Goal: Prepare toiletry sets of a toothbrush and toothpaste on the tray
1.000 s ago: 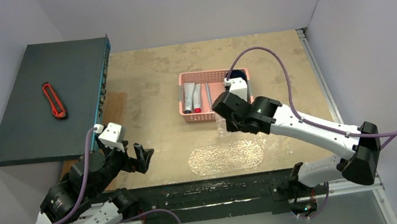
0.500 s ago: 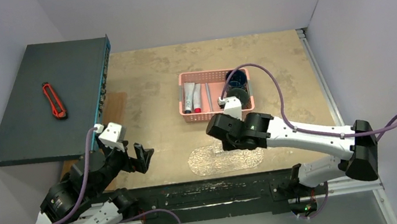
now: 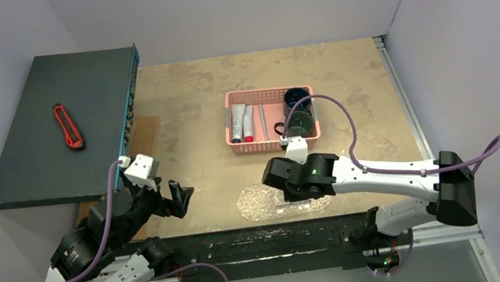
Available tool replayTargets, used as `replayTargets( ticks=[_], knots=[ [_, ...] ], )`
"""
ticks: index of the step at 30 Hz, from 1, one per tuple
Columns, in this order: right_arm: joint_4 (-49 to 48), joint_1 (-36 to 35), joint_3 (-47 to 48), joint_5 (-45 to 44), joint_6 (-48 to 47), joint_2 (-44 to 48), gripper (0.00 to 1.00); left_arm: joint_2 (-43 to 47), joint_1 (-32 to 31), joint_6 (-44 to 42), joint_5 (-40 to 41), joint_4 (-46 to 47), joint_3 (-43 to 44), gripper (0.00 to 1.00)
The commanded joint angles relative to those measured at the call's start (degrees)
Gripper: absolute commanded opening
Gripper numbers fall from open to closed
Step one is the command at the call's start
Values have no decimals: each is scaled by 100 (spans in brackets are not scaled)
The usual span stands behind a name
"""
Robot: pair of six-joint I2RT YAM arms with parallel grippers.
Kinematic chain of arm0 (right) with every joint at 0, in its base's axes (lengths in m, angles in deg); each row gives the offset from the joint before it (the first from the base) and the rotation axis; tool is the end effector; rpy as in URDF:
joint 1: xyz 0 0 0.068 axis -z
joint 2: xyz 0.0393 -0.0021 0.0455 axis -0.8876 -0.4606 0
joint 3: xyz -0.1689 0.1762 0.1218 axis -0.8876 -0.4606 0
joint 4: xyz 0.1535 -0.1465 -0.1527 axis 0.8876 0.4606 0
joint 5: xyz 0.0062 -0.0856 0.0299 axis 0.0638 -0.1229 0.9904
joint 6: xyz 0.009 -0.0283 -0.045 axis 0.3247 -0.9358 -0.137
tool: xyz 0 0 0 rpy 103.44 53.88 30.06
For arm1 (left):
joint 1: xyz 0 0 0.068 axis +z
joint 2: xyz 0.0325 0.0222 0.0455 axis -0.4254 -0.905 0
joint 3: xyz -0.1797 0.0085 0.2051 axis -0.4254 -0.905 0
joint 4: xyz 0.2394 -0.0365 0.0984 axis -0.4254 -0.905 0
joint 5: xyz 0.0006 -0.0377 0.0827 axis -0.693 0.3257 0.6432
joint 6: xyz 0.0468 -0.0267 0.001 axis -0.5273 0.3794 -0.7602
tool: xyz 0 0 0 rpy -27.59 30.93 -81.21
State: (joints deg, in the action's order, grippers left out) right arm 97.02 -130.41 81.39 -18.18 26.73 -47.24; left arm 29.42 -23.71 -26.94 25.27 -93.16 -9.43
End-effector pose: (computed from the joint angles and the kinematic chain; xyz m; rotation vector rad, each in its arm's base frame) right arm 0.1040 0.2135 0.2545 -0.0014 2.5864 0.1464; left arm 0.0467 -0.0362 0.3399 0.3074 1.9581 -0.4585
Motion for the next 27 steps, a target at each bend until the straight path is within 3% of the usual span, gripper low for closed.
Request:
replayTargets(
  ticks=[1,27],
  knots=[
    [-170,-63,-98,-62,369,1,0,-10,-21,-60,72,38,-3,99],
    [-478,-74,-107,-268,358,-362,0,-60,-12,-50,108,37,-3,99]
  ],
)
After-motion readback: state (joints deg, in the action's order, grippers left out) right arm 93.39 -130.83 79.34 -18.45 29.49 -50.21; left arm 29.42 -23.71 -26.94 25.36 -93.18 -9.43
